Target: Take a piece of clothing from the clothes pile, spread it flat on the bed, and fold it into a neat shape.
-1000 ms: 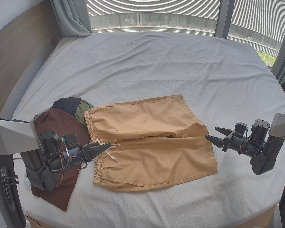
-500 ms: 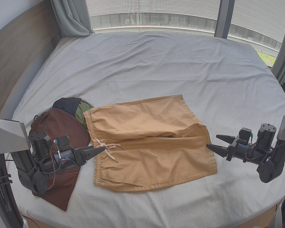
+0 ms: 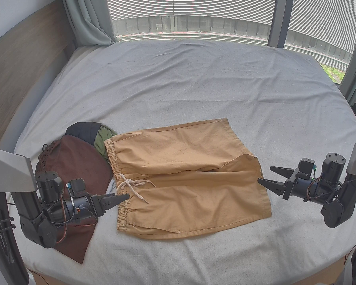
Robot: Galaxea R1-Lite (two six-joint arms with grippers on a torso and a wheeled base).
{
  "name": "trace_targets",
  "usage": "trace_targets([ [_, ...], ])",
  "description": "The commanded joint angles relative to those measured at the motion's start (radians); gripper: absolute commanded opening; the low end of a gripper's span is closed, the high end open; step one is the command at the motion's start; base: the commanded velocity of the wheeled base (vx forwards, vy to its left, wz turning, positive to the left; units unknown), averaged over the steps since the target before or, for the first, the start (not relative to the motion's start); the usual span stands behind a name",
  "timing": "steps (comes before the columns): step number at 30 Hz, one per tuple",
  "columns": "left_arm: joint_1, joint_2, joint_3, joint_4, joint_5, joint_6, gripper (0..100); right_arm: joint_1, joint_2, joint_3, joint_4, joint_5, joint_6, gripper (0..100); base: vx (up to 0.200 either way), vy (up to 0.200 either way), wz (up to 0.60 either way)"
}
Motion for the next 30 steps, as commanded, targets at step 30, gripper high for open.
trace_targets([
  [30,0.026,0.259,0.035,-0.001,-0.014,0.194,100,-0.004,0.027,-0.006,-0.001,0.001,-0.003,100,0.000,0.000,0.00],
])
